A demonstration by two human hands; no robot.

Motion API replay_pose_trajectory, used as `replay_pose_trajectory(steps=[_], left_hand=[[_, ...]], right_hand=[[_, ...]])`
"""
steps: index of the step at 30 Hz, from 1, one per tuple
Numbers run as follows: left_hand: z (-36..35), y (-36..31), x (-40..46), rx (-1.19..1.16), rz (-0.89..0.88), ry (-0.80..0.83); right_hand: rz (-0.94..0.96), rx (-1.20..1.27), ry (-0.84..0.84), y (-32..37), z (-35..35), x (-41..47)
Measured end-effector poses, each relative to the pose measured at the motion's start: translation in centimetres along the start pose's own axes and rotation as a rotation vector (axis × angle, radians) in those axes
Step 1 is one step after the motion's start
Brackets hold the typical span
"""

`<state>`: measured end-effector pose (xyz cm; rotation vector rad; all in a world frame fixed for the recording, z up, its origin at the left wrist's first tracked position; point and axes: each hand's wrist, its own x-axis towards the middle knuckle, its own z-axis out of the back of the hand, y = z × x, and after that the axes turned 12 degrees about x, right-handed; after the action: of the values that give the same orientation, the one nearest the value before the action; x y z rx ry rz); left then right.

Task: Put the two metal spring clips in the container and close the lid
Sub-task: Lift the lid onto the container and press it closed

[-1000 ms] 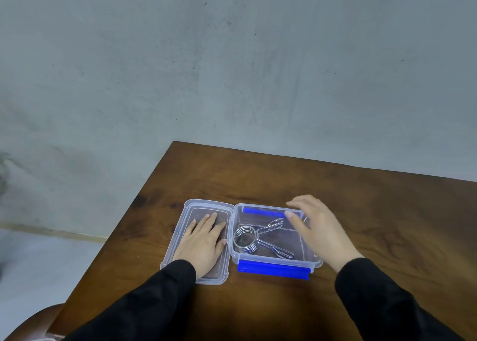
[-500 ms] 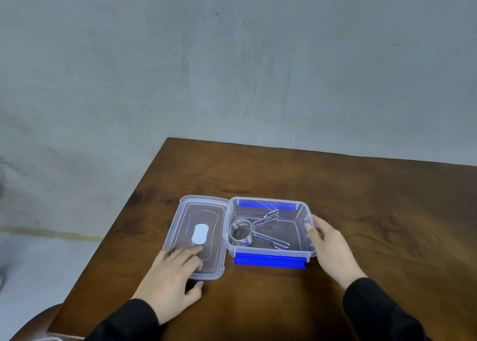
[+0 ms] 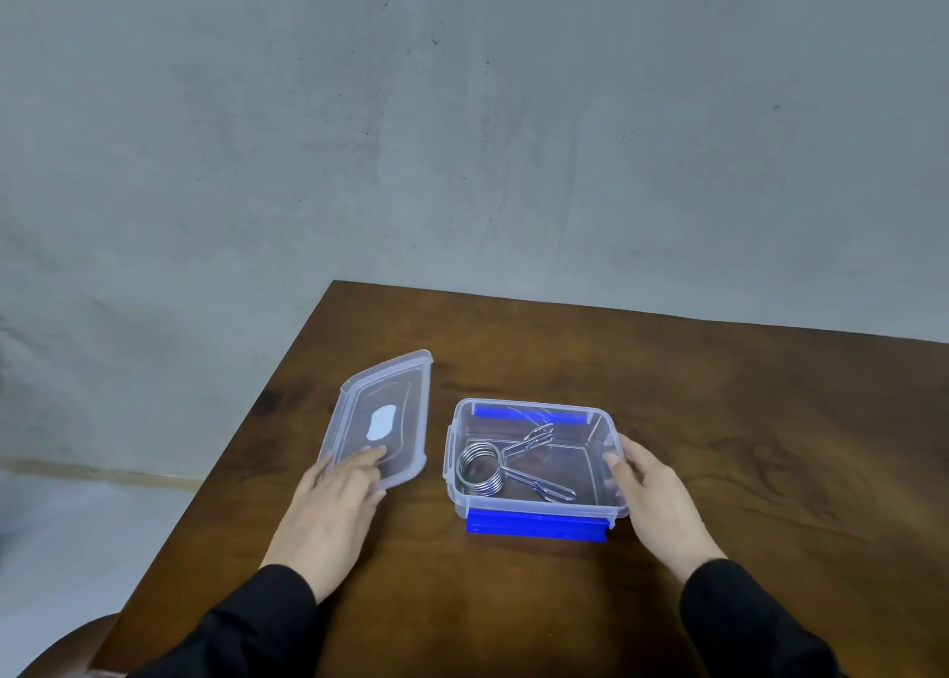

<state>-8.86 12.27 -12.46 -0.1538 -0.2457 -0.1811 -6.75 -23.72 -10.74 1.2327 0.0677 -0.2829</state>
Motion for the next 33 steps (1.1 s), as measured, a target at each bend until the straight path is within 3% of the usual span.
replay_pose_trajectory(steps=[5,8,10,13,16,19,25,29,33], left_hand=[[5.2,-1.7,1.4,-0.358,0.284,-0.106],[7.6,-3.5,3.0,-0.563,0.293,-0.231],[8.8,-5.0,4.3,-0.791,0.232,-0.261],[10.4,-8.1,5.5,-1.140,0.207,-0.165],[9.7,-10.2,6.5,-1.266,0.345,-0.034],[8.0,-10.5,6.8,-1.296,0.590,-0.021],[6.1,-11.3,7.5,-1.389,0.778,0.076],[5.0,-11.5,7.9,-1.299,0.793,0.061],[4.2,-11.3,7.9,-1.071,0.631,0.035]], right_hand=[[0.036,-0.032,-0.053,0.4,0.1,-0.3],[0.184,-0.012,-0.194,2.3,0.5,-1.0],[0.245,0.091,-0.178,4.0,0.7,-1.4],[0.241,0.175,-0.054,6.2,0.6,-1.9],[0.227,0.148,-0.028,7.1,0.7,-2.1],[0.158,0.166,-0.096,6.8,0.9,-2.0],[0.073,0.213,-0.058,6.0,1.6,-2.1],[0.065,0.229,-0.081,5.4,1.9,-2.0],[0.079,0.117,-0.146,4.5,1.7,-1.6]])
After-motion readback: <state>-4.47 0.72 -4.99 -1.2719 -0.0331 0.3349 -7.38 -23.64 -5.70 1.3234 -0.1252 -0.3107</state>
